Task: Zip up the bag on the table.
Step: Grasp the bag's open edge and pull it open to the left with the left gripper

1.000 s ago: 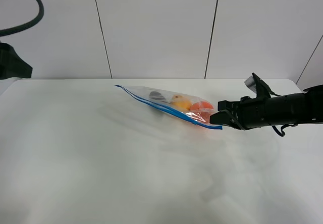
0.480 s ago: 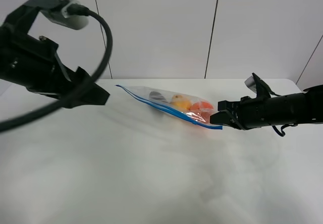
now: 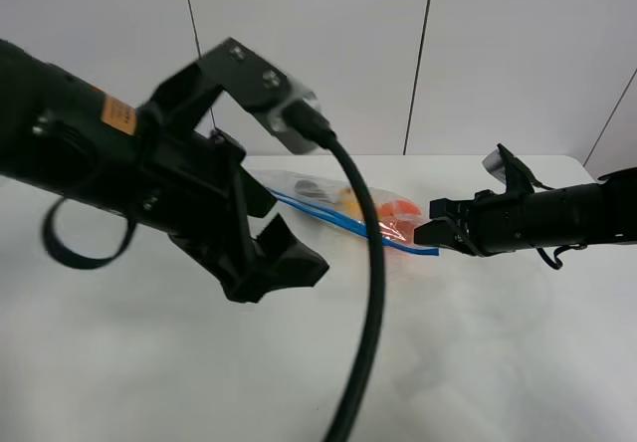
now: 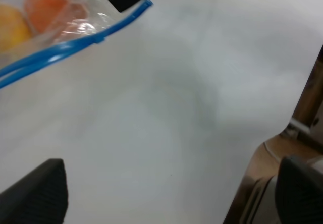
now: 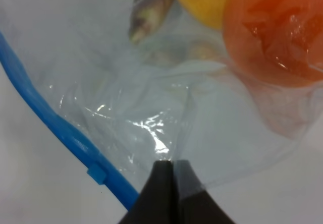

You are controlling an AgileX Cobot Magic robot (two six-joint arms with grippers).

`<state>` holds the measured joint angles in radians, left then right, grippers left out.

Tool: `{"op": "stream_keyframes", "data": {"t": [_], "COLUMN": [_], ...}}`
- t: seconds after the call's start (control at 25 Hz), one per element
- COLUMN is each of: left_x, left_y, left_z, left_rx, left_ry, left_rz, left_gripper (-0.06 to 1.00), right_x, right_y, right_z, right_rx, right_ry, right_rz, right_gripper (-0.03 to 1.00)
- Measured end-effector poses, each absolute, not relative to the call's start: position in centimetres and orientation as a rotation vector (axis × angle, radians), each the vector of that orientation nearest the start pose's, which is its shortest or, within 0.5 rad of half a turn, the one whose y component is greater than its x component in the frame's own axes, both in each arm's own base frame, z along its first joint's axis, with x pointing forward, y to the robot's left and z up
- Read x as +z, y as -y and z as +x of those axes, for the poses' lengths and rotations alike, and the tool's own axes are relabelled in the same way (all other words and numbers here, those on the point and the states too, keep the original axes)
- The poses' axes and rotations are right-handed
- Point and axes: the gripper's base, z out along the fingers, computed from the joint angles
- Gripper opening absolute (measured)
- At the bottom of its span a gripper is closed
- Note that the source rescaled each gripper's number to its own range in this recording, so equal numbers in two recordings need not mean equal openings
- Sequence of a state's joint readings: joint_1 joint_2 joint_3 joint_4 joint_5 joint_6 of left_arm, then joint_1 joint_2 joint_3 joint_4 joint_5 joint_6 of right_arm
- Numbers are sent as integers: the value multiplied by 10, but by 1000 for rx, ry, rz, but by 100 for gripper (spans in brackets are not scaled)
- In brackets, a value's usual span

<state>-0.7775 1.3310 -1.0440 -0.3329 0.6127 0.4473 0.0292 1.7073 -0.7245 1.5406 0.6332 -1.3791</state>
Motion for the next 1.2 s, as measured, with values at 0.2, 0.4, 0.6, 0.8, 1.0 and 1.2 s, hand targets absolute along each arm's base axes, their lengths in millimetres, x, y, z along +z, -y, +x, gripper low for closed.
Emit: {"op": "stream_keyframes", "data": {"t": [0.2,0.4,0.6,0.8,1.0,1.2], "left_x": [284,246,221,212,202,191], "left_y": [232,248,257,266,279,287], "left_z": [213,240,255,265,278,285], "left_rx": [-427,-258,-150,-132,-130,-129], "left_ry": [-2047,-1944,-1856,-1807,-1803,-1810], "left_rz": [1243,1348,1426,1421,1422,1429], "left_gripper": [100,100,100,100,100,97], "right_x": [158,157,157,157,156,156], "right_y": [-63,-63,-63,-63,-63,-63], "right_z": [293,293,292,292,291,291], "right_rx": [872,875,873,875,875,875], "right_ry": [-2428,-2436,-2445,-2448,-2450,-2450], "right_rz": [-121,-121,-131,-130,-131,-131], "right_gripper": [0,0,0,0,0,0]}}
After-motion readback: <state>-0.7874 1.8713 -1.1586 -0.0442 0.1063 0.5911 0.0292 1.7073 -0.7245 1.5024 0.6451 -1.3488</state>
